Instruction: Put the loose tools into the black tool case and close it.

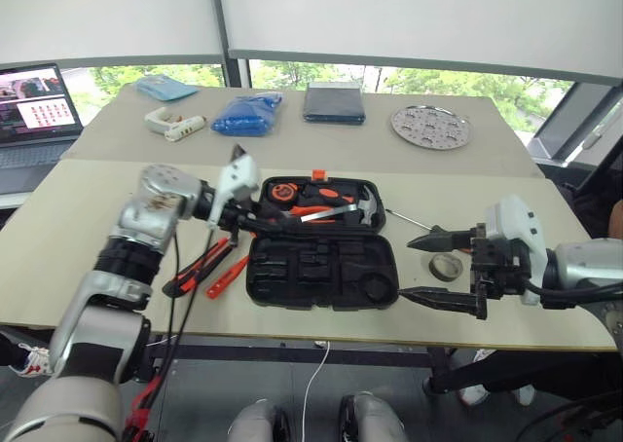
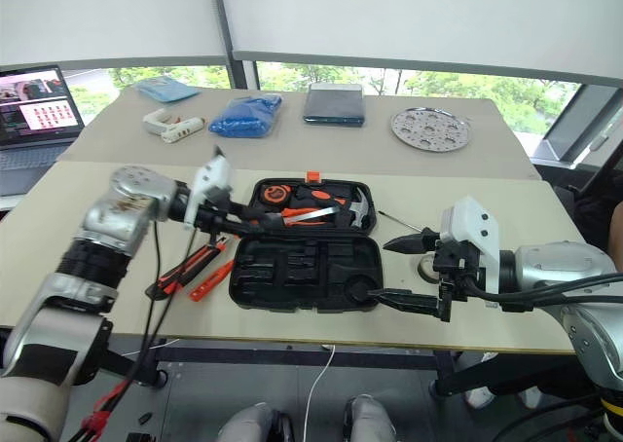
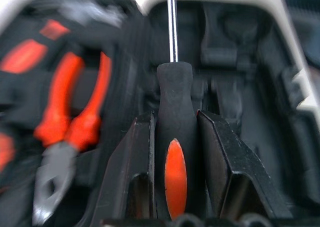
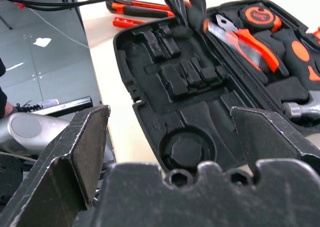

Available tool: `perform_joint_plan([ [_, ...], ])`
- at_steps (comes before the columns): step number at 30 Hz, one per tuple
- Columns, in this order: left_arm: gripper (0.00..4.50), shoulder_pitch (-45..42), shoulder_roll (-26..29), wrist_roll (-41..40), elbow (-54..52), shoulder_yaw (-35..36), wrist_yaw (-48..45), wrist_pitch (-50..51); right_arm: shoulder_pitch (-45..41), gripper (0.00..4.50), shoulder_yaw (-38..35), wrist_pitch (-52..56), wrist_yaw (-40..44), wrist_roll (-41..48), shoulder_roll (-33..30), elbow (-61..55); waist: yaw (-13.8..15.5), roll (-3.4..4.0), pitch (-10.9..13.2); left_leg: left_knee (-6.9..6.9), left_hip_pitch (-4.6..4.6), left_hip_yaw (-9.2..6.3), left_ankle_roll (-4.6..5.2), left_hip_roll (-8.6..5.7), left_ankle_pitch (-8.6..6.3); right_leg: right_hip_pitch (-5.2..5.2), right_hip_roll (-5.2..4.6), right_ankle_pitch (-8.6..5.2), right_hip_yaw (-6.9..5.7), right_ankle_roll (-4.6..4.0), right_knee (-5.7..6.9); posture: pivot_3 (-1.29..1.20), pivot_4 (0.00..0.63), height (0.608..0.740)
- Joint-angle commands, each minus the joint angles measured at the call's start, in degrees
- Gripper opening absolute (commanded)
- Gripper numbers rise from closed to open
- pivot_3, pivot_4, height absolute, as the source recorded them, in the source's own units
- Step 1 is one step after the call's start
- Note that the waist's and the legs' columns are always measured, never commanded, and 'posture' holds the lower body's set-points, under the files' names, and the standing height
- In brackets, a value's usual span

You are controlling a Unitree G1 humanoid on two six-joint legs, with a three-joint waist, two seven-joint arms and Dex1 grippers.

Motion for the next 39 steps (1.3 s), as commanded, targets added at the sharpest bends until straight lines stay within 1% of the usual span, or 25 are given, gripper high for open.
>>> perform_joint_plan([
  [1, 0.83, -4.15, -1.38, 5.4, 7.27, -1.59, 1.01, -5.05, 0.15, 4.5, -2.76, -0.17, -1.65, 0.89, -0.03, -3.04, -0.13, 0.0, 0.0, 0.0, 0.0, -0.02, 0.0, 0.0, 0.0, 0.0, 0.0, -0.01, -0.01, -0.01, 0.0, 0.0, 0.15, 0.718],
  [4, 0.83, -5.45, -3.58, 7.32, 11.85, -1.56, 2.12, -6.44, 0.93, 4.5, -3.63, 0.26, -2.93, 1.53, 0.08, -4.23, -0.06, 0.0, 0.0, 0.0, -0.04, -0.11, 0.06, -0.02, -0.02, 0.0, -0.05, -0.01, -0.02, -0.01, -0.02, 0.0, 0.15, 0.718],
  [9, 0.83, -5.18, -5.08, 8.09, 13.07, -0.75, 0.04, -7.3, 1.4, 4.5, -4.06, 0.19, -4.7, 1.77, 0.41, -4.82, 0.38, -0.01, 0.0, 0.4, -0.42, -0.37, 0.32, -0.02, -0.17, -0.01, -0.17, 0.01, -0.44, -0.02, -0.03, 0.0, 0.15, 0.718],
  [11, 1.85, -5.31, -5.35, 8.2, 13.7, -0.33, -0.18, -7.57, 1.01, 4.5, -3.98, 0.36, -5.29, 2.17, 0.62, -4.77, 0.41, -0.01, 0.0, 0.56, -0.51, -0.44, 0.43, -0.02, -0.24, 0.0, -0.21, 0.01, -0.52, -0.01, 0.0, 0.0, 0.15, 0.718],
  [12, 2.11, -5.44, -5.49, 8.08, 13.99, -0.05, -0.48, -7.73, 0.75, 4.5, -3.93, 0.5, -5.61, 2.41, 0.71, -4.73, 0.45, -0.01, 0.0, 0.6, -0.56, -0.46, 0.47, -0.03, -0.26, 0.0, -0.24, 0.02, -0.53, 0.01, 0.0, 0.0, 0.15, 0.718],
  [14, 2.85, -5.89, -5.72, 8.12, 14.45, 0.51, -0.29, -8.13, 0.48, 4.5, -3.85, 0.68, -6.03, 2.73, 0.75, -4.76, 0.59, -0.01, 0.0, 0.67, -0.62, -0.49, 0.51, -0.05, -0.28, 0.0, -0.26, 0.05, -0.56, 0.1, -0.01, 0.0, 0.15, 0.718],
  [15, 3.11, -6.27, -5.91, 8.23, 14.69, 0.83, 0.28, -7.94, 0.46, 4.5, -3.84, 0.72, -6.15, 2.81, 0.74, -4.86, 0.66, -0.01, 0.01, 0.71, -0.64, -0.49, 0.52, -0.05, -0.29, 0.0, -0.27, 0.06, -0.57, 0.12, -0.01, 0.0, 0.15, 0.718],
  [18, 4.25, -7.61, -6.61, 7.54, 14.73, 2.12, 0.11, -5.7, 0.51, 4.5, -3.93, 0.98, -6.57, 3.35, 0.7, -5.34, 0.89, -0.01, 0.01, 0.77, -0.71, -0.55, 0.56, -0.06, -0.31, 0.0, -0.29, 0.07, -0.6, 0.27, -0.01, 0.0, 0.15, 0.718],
  [19, 4.47, -7.97, -6.77, 7.18, 14.5, 2.46, -0.42, -5.0, 0.62, 4.5, -4.02, 1.06, -6.73, 3.65, 0.62, -5.53, 0.92, -0.01, 0.01, 0.78, -0.73, -0.59, 0.59, -0.08, -0.32, 0.0, -0.3, 0.1, -0.62, 0.29, -0.01, 0.0, 0.15, 0.718],
  [20, 4.47, -8.26, -6.96, 6.88, 14.28, 2.73, -0.94, -4.47, 0.77, 4.5, -4.13, 1.12, -6.86, 3.95, 0.56, -5.72, 0.95, -0.01, 0.01, 0.79, -0.75, -0.6, 0.6, -0.09, -0.33, 0.0, -0.31, 0.11, -0.64, 0.31, -0.01, 0.0, 0.15, 0.718],
  [22, 4.11, -8.86, -7.63, 6.79, 14.58, 3.33, -0.42, -4.13, 1.08, 4.5, -4.28, 1.14, -7.1, 4.35, 0.4, -5.97, 0.95, -0.01, 0.01, 0.82, -0.78, -0.62, 0.63, -0.1, -0.35, 0.0, -0.32, 0.12, -0.64, 0.33, -0.02, 0.0, 0.15, 0.718],
  [23, 3.82, -9.05, -7.88, 6.89, 14.83, 3.54, -0.45, -4.08, 1.14, 4.5, -4.32, 1.17, -7.21, 4.52, 0.33, -6.02, 0.95, -0.01, 0.01, 0.83, -0.78, -0.62, 0.65, -0.1, -0.36, 0.01, -0.33, 0.12, -0.64, 0.33, -0.03, 0.0, 0.15, 0.718],
  [28, 1.83, -9.86, -8.81, 8.02, 17.08, 3.84, 0.73, -5.38, 1.12, 4.5, -4.45, 1.23, -7.49, 4.65, 0.14, -5.77, 0.84, -0.01, 0.01, 0.83, -0.78, -0.62, 0.66, -0.13, -0.36, 0.02, -0.31, 0.16, -0.63, 0.27, -0.07, 0.0, 0.15, 0.718],
  [32, 0.33, -10.3, -9.37, 9.52, 19.02, 3.14, 1.55, -7.27, 0.97, 4.5, -4.42, 1.17, -7.48, 4.5, 0.13, -5.38, 0.72, -0.01, 0.01, 0.82, -0.78, -0.61, 0.65, -0.12, -0.36, 0.02, -0.28, 0.16, -0.64, 0.26, -0.07, 0.0, 0.15, 0.718],
  [33, 0.01, -10.37, -9.62, 10.12, 19.67, 2.83, 2.19, -7.76, 0.89, 4.5, -4.38, 1.16, -7.54, 4.48, 0.19, -5.31, 0.75, -0.01, 0.01, 0.82, -0.78, -0.62, 0.65, -0.12, -0.36, 0.02, -0.28, 0.16, -0.64, 0.26, -0.07, 0.0, 0.15, 0.718],
  [39, 0.01, -9.77, -11.2, 15.05, 22.68, -0.19, 5.15, -11.95, 0.35, 4.5, -3.7, 1.03, -8.13, 4.53, 0.9, -5.03, 0.93, -0.01, 0.0, 0.83, -0.78, -0.62, 0.66, -0.13, -0.36, 0.06, -0.31, 0.16, -0.64, 0.29, -0.12, 0.0, 0.15, 0.718],
])
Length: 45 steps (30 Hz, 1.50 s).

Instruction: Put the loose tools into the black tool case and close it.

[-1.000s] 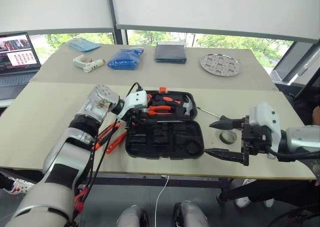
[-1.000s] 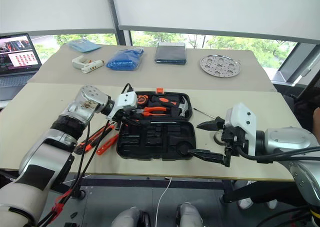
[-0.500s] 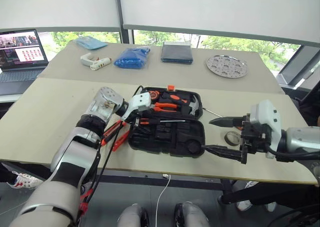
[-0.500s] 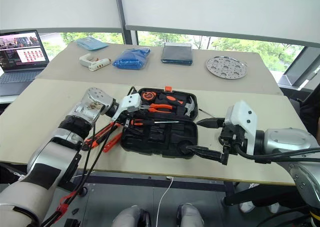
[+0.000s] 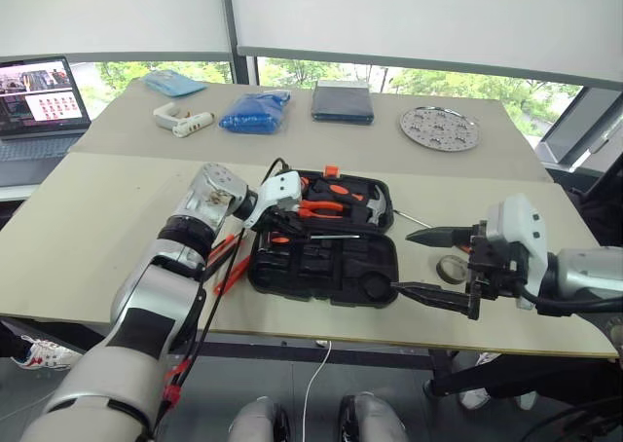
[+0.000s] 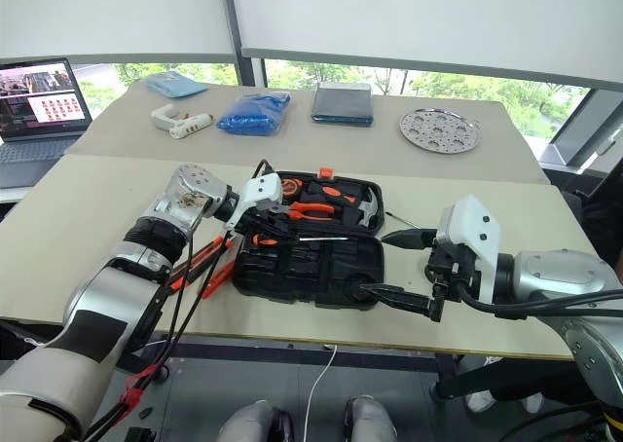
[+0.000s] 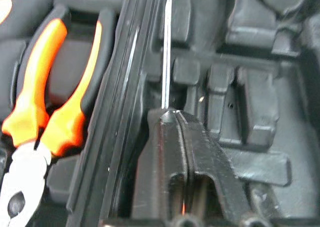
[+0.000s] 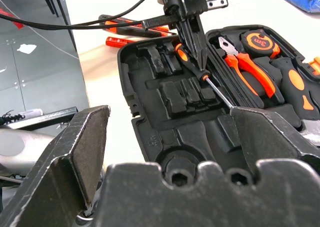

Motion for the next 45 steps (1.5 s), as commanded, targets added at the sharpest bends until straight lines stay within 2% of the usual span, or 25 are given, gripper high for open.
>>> perform_joint_plan([
  [1, 0.01, -0.3, -1.14, 3.82, 1.44, -2.5, 1.62, -2.97, -0.93, 4.5, -1.51, 0.28, -0.72, 1.14, 0.23, -0.33, 0.0, 0.01, 0.0, 0.0, 0.01, 0.0, 0.02, 0.0, -0.01, 0.02, 0.0, 0.01, 0.0, 0.0, 0.0, 0.0, 0.15, 0.718],
  [6, 0.01, 0.58, -1.56, 6.21, 2.55, -3.39, 4.64, -6.16, -0.74, 4.5, -1.29, 0.44, -1.65, 1.09, 0.81, -0.66, 0.05, 0.04, -0.03, 0.02, 0.07, 0.0, 0.05, 0.0, -0.03, 0.08, -0.03, 0.01, 0.01, 0.01, 0.0, 0.0, 0.15, 0.718],
  [10, 0.01, -0.44, 0.18, -2.54, -1.07, 4.36, -2.5, -0.45, 2.29, 4.5, -4.35, 1.05, -2.07, 1.07, 0.21, -0.49, -0.05, 0.04, -0.03, 0.05, 0.09, -0.02, 0.13, 0.0, -0.08, 0.13, -0.07, 0.0, 0.0, 0.14, 0.0, 0.0, 0.15, 0.718],
  [13, 0.67, 1.73, 4.04, -13.15, -11.09, 12.25, -9.85, 7.12, 7.69, 4.5, -10.93, 2.65, -0.02, 0.85, -1.46, 1.63, -0.15, 0.03, -0.01, 0.06, -0.01, -0.01, 0.12, 0.0, -0.07, 0.0, -0.06, 0.0, 0.0, 0.14, 0.03, 0.0, 0.15, 0.718],
  [15, 1.48, 3.97, 5.82, -17.14, -18.1, 15.41, -9.84, 12.22, 10.8, 4.5, -14.53, 2.69, 1.37, -0.4, -2.3, 3.43, -0.38, 0.03, -0.01, 0.09, -0.03, -0.01, 0.07, 0.02, -0.04, -0.03, -0.02, 0.14, 0.0, -0.13, 0.09, 0.0, 0.15, 0.718],
  [16, 1.74, 5.27, 7.0, -18.45, -21.86, 16.08, -9.85, 15.31, 12.3, 4.5, -16.16, 2.21, 2.13, -1.66, -2.77, 4.83, -0.4, 0.03, -0.01, 0.1, -0.03, -0.01, 0.07, 0.01, -0.04, -0.03, -0.02, 0.17, 0.02, -0.16, 0.08, 0.0, 0.15, 0.718],
  [18, 2.54, 8.19, 9.86, -21.76, -30.47, 16.54, -11.62, 22.69, 14.69, 4.5, -18.8, 1.42, 3.43, -3.74, -3.76, 8.14, -0.37, 0.04, -0.02, 0.09, 0.04, -0.01, 0.07, 0.0, -0.04, 0.06, -0.01, 0.12, 0.01, -0.09, 0.07, 0.0, 0.15, 0.718],
  [22, 3.82, 13.11, 13.89, -27.7, -43.66, 17.09, -12.64, 32.4, 15.17, 4.5, -19.06, -0.67, 5.23, -8.0, -6.06, 15.24, -0.39, 0.09, 0.01, 0.1, 0.3, -0.01, 0.07, -0.01, -0.04, 0.34, -0.01, -0.1, 0.03, 0.3, 0.03, 0.0, 0.15, 0.718],
  [23, 4.23, 14.03, 14.65, -29.24, -46.36, 17.43, -12.27, 35.05, 14.14, 4.5, -17.94, -1.26, 5.28, -9.27, -6.75, 17.62, -0.4, 0.1, 0.02, 0.1, 0.44, -0.01, 0.07, -0.01, -0.05, 0.48, -0.02, -0.12, 0.05, 0.32, 0.01, 0.0, 0.15, 0.718],
  [24, 4.44, 15.56, 15.52, -30.65, -49.59, 17.66, -12.2, 36.64, 11.71, 4.5, -15.21, -2.15, 4.79, -11.08, -7.37, 20.82, -0.38, 0.1, 0.02, 0.09, 0.55, -0.01, 0.07, 0.0, -0.06, 0.58, -0.03, -0.12, 0.06, 0.33, -0.01, 0.0, 0.15, 0.718],
  [29, 4.44, 20.7, 18.75, -31.35, -58.51, 15.42, -11.01, 37.4, -4.7, 4.5, 3.23, -6.01, 3.97, -22.48, -7.02, 34.87, -1.43, 0.25, 0.08, 0.02, 0.72, -0.1, 0.06, 0.01, -0.09, 0.67, -0.13, -0.1, 0.15, 0.34, 0.0, 0.0, 0.15, 0.718],
  [35, 4.44, 22.01, 19.49, -31.91, -60.77, 14.56, -8.27, 37.42, -24.75, 4.5, 20.59, -9.37, 3.34, -36.79, 0.19, 53.77, -1.97, 0.53, 0.16, -0.02, 0.65, -0.09, -0.16, 0.0, 0.08, 0.5, -0.08, -0.18, 0.16, 0.15, 0.23, 0.0, 0.15, 0.718],
  [39, 4.44, 22.9, 20.1, -32.93, -61.97, 14.81, -6.66, 37.81, -33.03, 4.5, 26.39, -13.03, 3.95, -43.22, 4.41, 65.84, -1.73, 0.59, 0.19, -0.05, 0.57, -0.06, -0.3, 0.01, 0.17, 0.41, 0.02, -0.35, 0.07, -0.02, 0.34, 0.0, 0.15, 0.718],
  [43, 4.44, 23.92, 20.91, -33.17, -62.69, 14.93, -5.47, 37.38, -37.2, 4.5, 29.15, -17.43, 4.95, -47.35, 7.05, 75.14, -1.52, 0.64, 0.22, -0.08, 0.52, -0.05, -0.3, -0.01, 0.17, 0.39, 0.02, -0.46, 0.02, 0.09, 0.35, 0.0, 0.15, 0.718],
  [45, 4.5, 24.32, 21.2, -33.24, -62.81, 15.18, -4.77, 37.42, -38.9, 3.97, 29.27, -19.0, 5.1, -48.3, 8.63, 79.57, -1.67, 0.64, 0.22, -0.08, 0.49, -0.05, -0.3, -0.02, 0.17, 0.4, 0.01, -0.48, -0.01, 0.12, 0.33, 0.0, 0.15, 0.718],
])
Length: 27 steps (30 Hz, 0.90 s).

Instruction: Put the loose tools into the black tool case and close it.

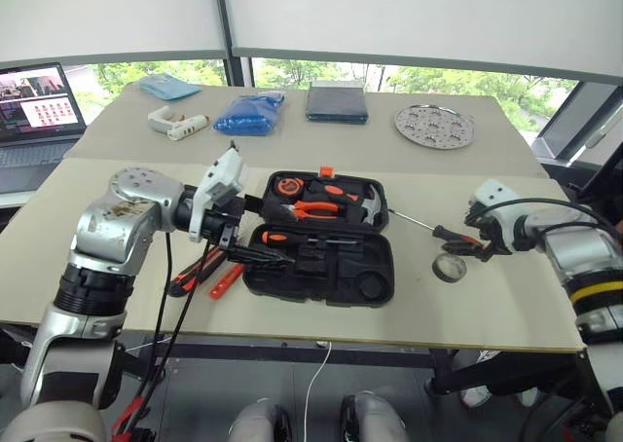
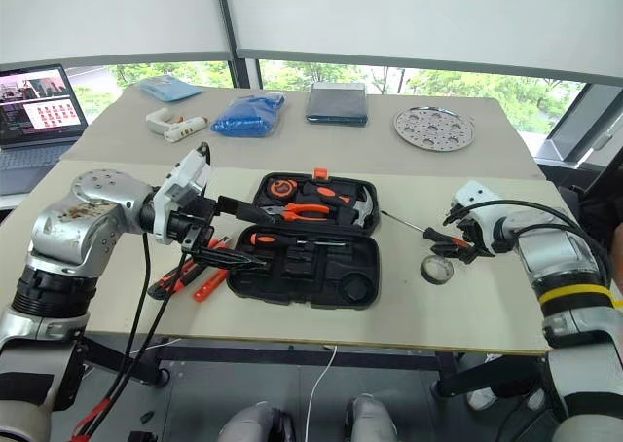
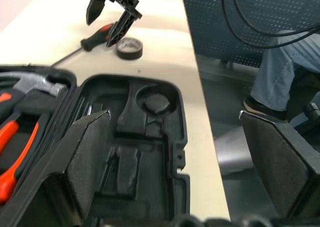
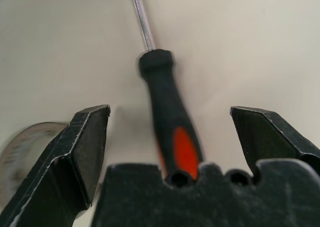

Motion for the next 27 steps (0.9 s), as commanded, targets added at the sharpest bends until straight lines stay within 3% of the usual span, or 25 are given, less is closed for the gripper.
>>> perform_joint_plan([
  [1, 4.5, 0.22, 1.29, -1.53, -1.87, 1.7, 1.33, -0.23, -3.02, 3.83, -0.24, -4.08, 0.88, -2.55, 1.8, 7.38, -0.27, 0.0, 0.0, 0.0, 0.03, 0.0, 0.0, 0.0, 0.0, 0.02, 0.0, 0.0, 0.01, 0.01, 0.0, 0.0, 0.15, 0.718],
  [9, 4.5, 1.26, 3.94, -1.48, 1.12, 1.79, 0.73, -1.79, -6.03, 1.04, -3.31, -6.92, 4.65, -1.89, 0.95, 10.62, -0.43, 0.02, 0.0, 0.01, 0.28, -0.01, -0.03, 0.02, 0.01, 0.24, -0.02, 0.0, 0.06, 0.02, 0.05, 0.0, 0.15, 0.718],
  [14, 4.5, 2.07, 7.3, -0.88, 3.91, 2.17, -0.79, -3.8, -9.69, 0.99, -6.36, -4.76, 8.44, 0.0, -1.68, 3.74, -0.58, 0.51, 0.3, 0.0, 0.1, 0.0, -0.03, 0.0, 0.01, 0.02, -0.03, 0.01, 0.1, 0.01, 0.07, 0.0, 0.15, 0.718],
  [18, 4.5, 2.06, 8.55, -0.83, 5.53, 2.82, -0.15, -4.27, -6.6, 0.99, -6.61, 1.71, 16.3, 7.1, 0.77, -16.49, -1.1, 0.55, 0.33, -0.06, 0.06, 0.01, -0.09, 0.06, 0.04, -0.09, 0.05, -0.03, 0.1, -0.07, 0.11, 0.0, 0.15, 0.718],
  [21, 4.5, 2.21, 9.33, -0.75, 5.85, 2.46, -0.53, -4.5, -3.52, 0.99, -3.47, 4.89, 18.95, 9.23, 3.24, -29.14, -1.68, 0.55, 0.32, -0.11, 0.12, -0.01, -0.19, 0.13, 0.1, -0.06, 0.14, -0.04, 0.1, -0.08, 0.14, 0.0, 0.15, 0.718],
  [27, 4.5, 3.68, 11.14, 0.2, 5.5, 1.64, -2.24, -6.14, -3.26, 0.99, 3.96, 5.48, 17.01, 5.33, 8.77, -36.47, -1.05, 0.56, 0.33, -0.08, 0.01, 0.0, -0.21, 0.0, 0.11, -0.18, 0.01, -0.04, 0.09, -0.08, 0.22, 0.0, 0.15, 0.718],
])
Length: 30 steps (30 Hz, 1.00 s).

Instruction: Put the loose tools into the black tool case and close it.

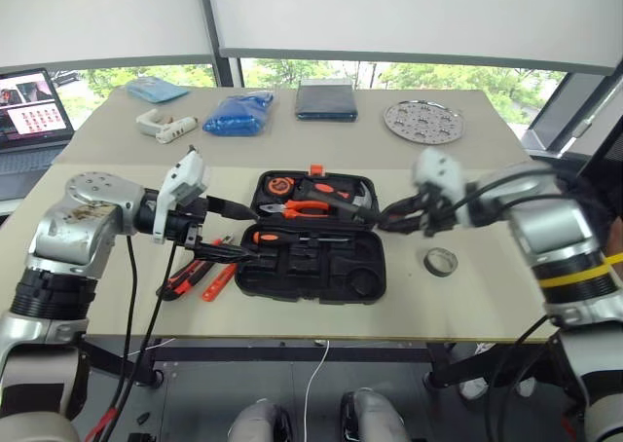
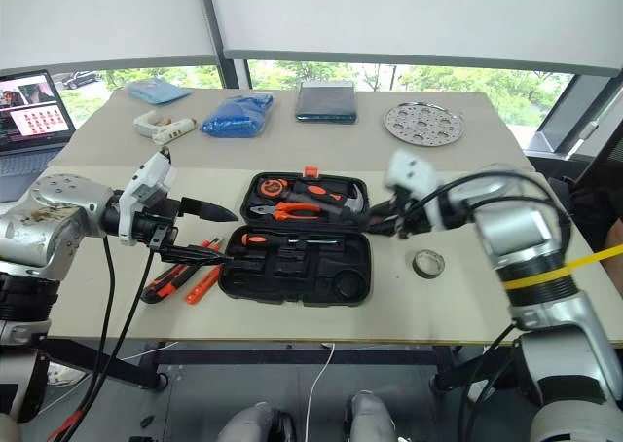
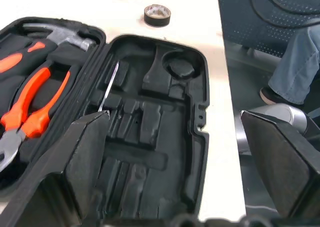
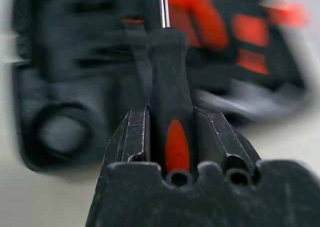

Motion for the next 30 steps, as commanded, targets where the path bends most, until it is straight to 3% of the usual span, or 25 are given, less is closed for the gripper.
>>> perform_joint_plan([
  [1, 4.5, 0.04, 0.82, 0.02, -0.79, 0.63, -0.88, -1.49, -1.93, 0.99, 1.45, 1.32, -1.89, -1.88, 1.82, -3.18, 0.46, -0.01, 0.0, 0.01, -0.04, 0.0, 0.0, -0.01, 0.0, -0.02, -0.02, 0.0, -0.02, 0.0, 0.01, 0.0, 0.15, 0.718],
  [8, 4.5, 0.53, 0.58, 0.78, -0.31, 0.48, -0.56, -2.61, -0.71, 0.99, 7.25, -0.96, -2.18, -7.83, 2.27, -1.34, 1.18, -0.02, 0.0, 0.07, -0.3, 0.01, 0.0, -0.02, 0.0, -0.26, 0.0, -0.02, -0.05, -0.04, 0.08, 0.0, 0.15, 0.718],
  [21, 4.5, -1.09, -1.51, 1.3, 0.99, 0.06, 0.44, -3.16, -0.69, 0.99, 7.85, -1.13, -3.1, -9.97, 3.74, 3.02, 0.96, -0.05, -0.02, 0.11, -0.15, 0.02, -0.06, 0.02, 0.05, -0.27, 0.02, -0.06, 0.02, -0.08, 0.36, 0.0, 0.15, 0.718],
  [23, 4.5, -1.27, -1.8, 1.46, 1.18, 0.01, 0.47, -3.33, -0.68, 2.0, 7.77, -1.03, -3.04, -9.95, 3.78, 3.08, 0.96, -0.06, -0.02, 0.12, -0.14, 0.02, -0.07, 0.02, 0.05, -0.26, 0.02, -0.07, 0.01, -0.08, 0.37, 0.0, 0.15, 0.718],
  [30, 4.5, -1.69, -2.32, 1.81, 1.64, -0.18, 0.45, -3.75, -2.39, 4.26, 3.35, 4.44, -4.8, -5.55, 7.52, 1.37, 0.77, -0.07, -0.03, 0.12, -0.15, 0.02, -0.07, 0.03, 0.05, -0.27, 0.03, -0.08, 0.01, -0.12, 0.38, 0.0, 0.15, 0.718],
])
